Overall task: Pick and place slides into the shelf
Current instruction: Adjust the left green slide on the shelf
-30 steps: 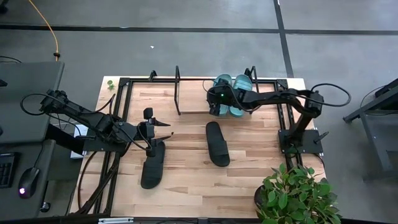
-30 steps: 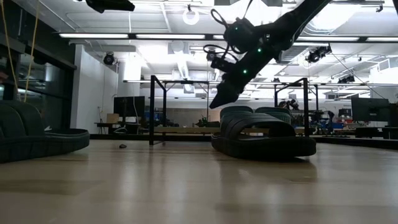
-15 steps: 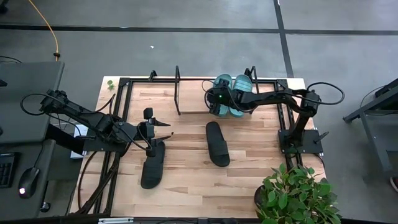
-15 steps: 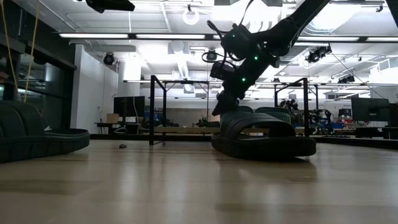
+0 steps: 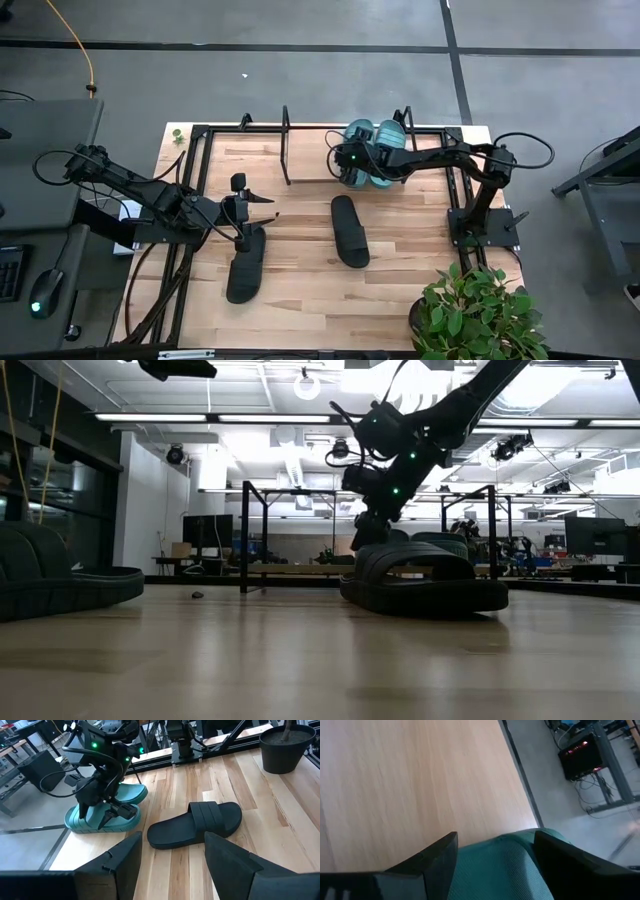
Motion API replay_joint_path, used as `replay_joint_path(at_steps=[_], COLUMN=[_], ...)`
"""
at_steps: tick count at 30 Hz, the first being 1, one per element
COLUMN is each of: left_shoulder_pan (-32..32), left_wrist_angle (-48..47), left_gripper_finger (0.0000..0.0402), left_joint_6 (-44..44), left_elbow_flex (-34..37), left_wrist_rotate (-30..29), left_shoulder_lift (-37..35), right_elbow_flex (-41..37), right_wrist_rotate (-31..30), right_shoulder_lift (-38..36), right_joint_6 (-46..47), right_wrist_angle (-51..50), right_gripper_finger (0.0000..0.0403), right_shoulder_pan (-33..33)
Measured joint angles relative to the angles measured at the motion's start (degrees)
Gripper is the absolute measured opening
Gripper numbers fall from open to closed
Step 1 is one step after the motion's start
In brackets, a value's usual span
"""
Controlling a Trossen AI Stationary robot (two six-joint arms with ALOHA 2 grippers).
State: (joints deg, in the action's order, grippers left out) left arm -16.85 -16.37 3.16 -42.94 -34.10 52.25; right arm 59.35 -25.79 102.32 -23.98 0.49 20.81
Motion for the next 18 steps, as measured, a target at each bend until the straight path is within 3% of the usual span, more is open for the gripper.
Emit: replay_joint_path(at_steps=[18], left_shoulder_pan=[0.0], left_wrist_angle=[0.0], left_gripper_finger=[0.0198], left_joint_6=[0.0], left_elbow_flex=[0.0], left_wrist_rotate=[0.0], left_shoulder_lift=[0.0], right_elbow_flex=[-0.1], right_wrist_rotate=[-4.6], right_shoulder_lift=[-4.0], right_joint_6=[0.0], right_wrist_angle=[-7.5], right_gripper_finger=[0.0254], right_shoulder_pan=[0.1])
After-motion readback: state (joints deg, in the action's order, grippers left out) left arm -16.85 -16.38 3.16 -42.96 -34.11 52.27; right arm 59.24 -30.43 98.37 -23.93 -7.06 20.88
